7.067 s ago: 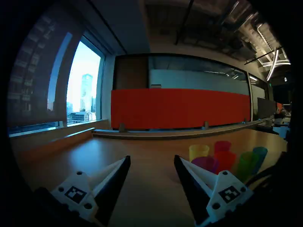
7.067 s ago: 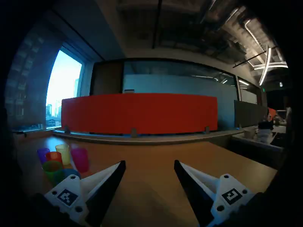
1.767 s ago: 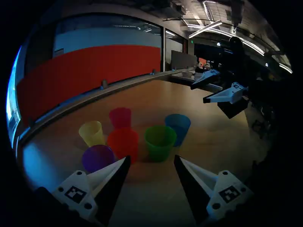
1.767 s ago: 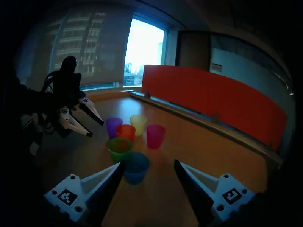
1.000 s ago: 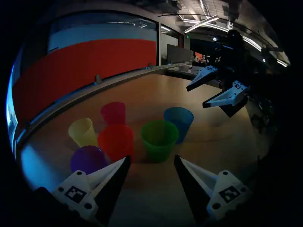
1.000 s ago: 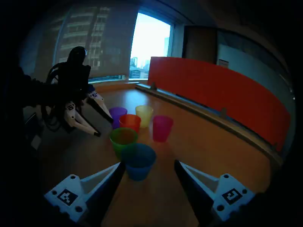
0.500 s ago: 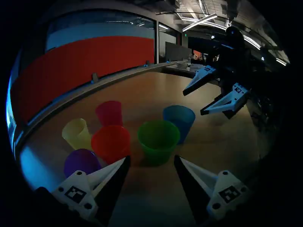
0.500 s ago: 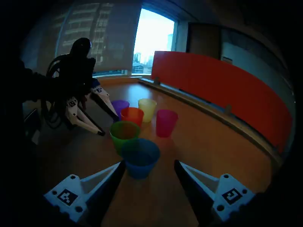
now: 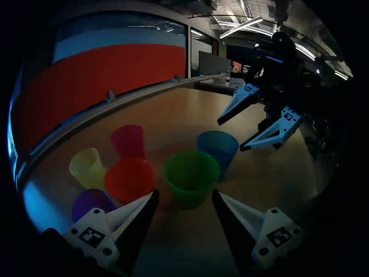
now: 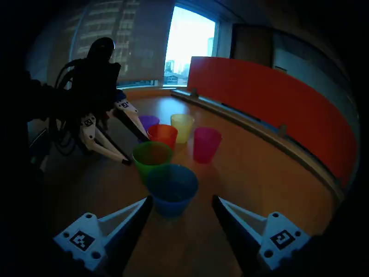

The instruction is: Pour water

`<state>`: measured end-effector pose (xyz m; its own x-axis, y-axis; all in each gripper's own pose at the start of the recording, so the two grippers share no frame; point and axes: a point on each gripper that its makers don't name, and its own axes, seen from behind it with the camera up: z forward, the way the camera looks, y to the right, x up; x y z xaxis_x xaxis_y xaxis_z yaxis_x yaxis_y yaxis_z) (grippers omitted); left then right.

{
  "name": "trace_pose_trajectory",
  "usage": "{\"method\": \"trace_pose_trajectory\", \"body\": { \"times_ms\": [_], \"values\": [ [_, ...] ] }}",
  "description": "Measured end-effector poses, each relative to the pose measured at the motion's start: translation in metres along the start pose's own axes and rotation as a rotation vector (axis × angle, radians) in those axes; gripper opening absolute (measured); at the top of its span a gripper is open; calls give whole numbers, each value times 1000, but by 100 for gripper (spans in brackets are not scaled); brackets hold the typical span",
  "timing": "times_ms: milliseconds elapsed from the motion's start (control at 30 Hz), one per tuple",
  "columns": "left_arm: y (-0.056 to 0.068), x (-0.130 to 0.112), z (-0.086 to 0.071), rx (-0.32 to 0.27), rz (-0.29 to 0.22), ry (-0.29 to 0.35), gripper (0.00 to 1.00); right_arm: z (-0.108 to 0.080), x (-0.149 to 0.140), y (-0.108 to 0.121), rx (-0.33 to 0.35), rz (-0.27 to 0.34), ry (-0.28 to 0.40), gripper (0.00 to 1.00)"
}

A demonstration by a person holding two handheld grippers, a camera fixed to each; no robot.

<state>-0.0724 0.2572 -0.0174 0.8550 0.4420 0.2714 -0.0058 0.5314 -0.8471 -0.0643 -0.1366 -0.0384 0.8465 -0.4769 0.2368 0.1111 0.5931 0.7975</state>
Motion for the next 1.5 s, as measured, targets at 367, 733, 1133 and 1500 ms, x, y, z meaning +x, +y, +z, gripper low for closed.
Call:
{"method": "trace_pose_trajectory", "body": {
  "times_ms": [367, 733, 1133, 1500],
  "values": [
    [3, 0, 10, -13, 24, -17, 84, 8, -7, -1, 13, -9, -23, 100],
    [4, 0, 17, -22, 32, -24, 85, 21, -10, -6, 42, -16, -40, 100],
    [4, 2, 22, -32, 38, -23, 85, 37, -7, -12, 70, -23, -47, 100],
    [5, 8, 26, -36, 35, -10, 85, 43, -6, -14, 80, -26, -44, 100]
  ]
}}
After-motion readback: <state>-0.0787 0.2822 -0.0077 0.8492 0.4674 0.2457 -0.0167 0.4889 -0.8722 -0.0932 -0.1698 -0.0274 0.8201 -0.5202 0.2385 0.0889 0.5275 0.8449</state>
